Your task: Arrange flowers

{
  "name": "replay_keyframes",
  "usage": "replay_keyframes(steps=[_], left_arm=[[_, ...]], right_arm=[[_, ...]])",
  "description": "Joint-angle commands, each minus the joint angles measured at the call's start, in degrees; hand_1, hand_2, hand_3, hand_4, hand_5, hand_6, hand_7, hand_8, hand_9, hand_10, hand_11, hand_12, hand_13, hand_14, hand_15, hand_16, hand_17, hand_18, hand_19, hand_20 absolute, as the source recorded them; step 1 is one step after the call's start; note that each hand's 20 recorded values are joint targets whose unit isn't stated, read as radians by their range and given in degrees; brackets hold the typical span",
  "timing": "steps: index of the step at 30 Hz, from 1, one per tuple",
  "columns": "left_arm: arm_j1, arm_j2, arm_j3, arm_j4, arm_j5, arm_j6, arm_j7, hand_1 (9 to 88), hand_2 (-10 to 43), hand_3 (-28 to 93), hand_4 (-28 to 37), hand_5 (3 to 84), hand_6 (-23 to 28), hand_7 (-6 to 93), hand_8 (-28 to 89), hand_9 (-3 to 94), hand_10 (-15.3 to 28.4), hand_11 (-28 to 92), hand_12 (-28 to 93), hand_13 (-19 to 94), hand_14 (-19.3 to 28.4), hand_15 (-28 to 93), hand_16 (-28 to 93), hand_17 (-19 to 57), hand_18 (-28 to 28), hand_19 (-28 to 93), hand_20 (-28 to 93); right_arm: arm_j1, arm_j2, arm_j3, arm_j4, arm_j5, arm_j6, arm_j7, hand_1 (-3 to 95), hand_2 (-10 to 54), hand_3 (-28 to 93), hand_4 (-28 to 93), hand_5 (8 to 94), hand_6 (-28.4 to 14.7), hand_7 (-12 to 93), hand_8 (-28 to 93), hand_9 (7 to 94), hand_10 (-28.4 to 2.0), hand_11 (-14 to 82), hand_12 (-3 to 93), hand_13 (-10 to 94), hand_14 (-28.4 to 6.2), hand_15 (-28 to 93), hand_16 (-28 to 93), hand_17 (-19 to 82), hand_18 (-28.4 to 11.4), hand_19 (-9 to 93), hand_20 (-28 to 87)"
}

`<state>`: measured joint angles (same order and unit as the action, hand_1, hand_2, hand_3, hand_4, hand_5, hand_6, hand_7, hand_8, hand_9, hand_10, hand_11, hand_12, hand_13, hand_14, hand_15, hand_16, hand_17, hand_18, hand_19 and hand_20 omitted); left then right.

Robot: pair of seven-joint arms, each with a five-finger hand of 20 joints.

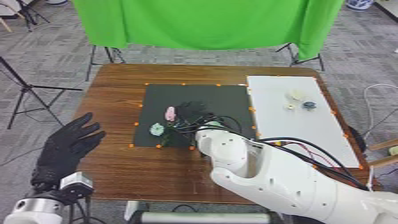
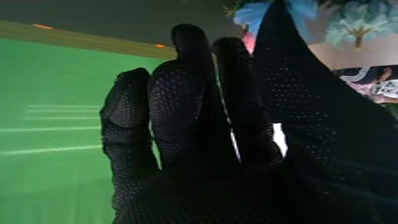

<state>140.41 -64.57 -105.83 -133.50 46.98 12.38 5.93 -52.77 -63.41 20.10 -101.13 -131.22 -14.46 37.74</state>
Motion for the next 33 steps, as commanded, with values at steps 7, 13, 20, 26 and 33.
replay_keyframes(steps=[7,13,20,26,33], left_arm=[[3.6,0.36,0.42,-0.87,-0.63,2.05,2.85,24.7,4.4,83,-19.1,37.4,10.4,14.7,-10,34.1,19.5,26,9,26,26.6,48,-10,-9.3,24.0,60,-7],[4.3,0.78,0.42,-1.01,-0.94,2.7,3.9,24.9,4.6,83,-19.3,37.5,10.4,14.7,-10,34.2,19.6,25,8,26,26.6,48,-10,-9.3,23.9,59,-7],[4.4,1.43,1.08,-0.93,-1.35,3.49,5.04,24.8,4.6,83,-19.3,37.5,10.4,14.8,-10,34.2,19.6,25,9,26,26.7,48,-10,-9.3,23.9,59,-7],[3.8,1.88,1.44,-0.69,-1.43,3.58,5.33,24.7,4.7,83,-19.3,37.5,10.4,14.8,-10,34.2,19.6,25,8,26,26.6,48,-10,-9.3,24.0,59,-7],[3.2,1.83,1.55,-0.63,-1.12,2.95,4.44,24.6,4.8,83,-19.4,37.6,10.4,14.8,-10,34.2,19.6,25,8,26,26.6,48,-10,-9.3,24.0,59,-7]], right_arm=[[-4.0,3.1,13.5,-6.2,2.3,-4.1,-2.9,38.7,-9.5,91,-28,50.2,-5.0,21,-16,53.5,-18.0,34.5,13.4,59,-11.3,89,11,26,-22.7,93,31],[-2.7,10.4,18.0,-6.0,9.1,-1.4,-2.5,37.0,-9.5,91,-28,49.8,-5.2,21,-15,52.9,-18.1,31.0,12.8,58,-11.6,88,9,25,-22.7,93,30],[-1.3,18.4,21.0,-1.1,17.5,1.6,-0.3,35.6,-9.5,92,-28,47.9,-4.8,21,-15,50.3,-16.7,24.1,12.2,57,-11.4,86,8,24,-22.2,93,26],[2.4,24.9,17.3,2.3,22.1,4.3,3.5,35.4,-9.5,93,-28,47.1,-4.5,21,-16,49.2,-16.0,21.5,12.4,57,-11.1,86,7,24,-22.0,93,25],[4.5,28.9,13.5,5.8,25.4,5.5,6.8,35.1,-9.5,93,-28,46.0,-4.2,21,-16,47.4,-15.6,19.9,12.5,57,-10.7,85,7,24,-21.8,93,24]])
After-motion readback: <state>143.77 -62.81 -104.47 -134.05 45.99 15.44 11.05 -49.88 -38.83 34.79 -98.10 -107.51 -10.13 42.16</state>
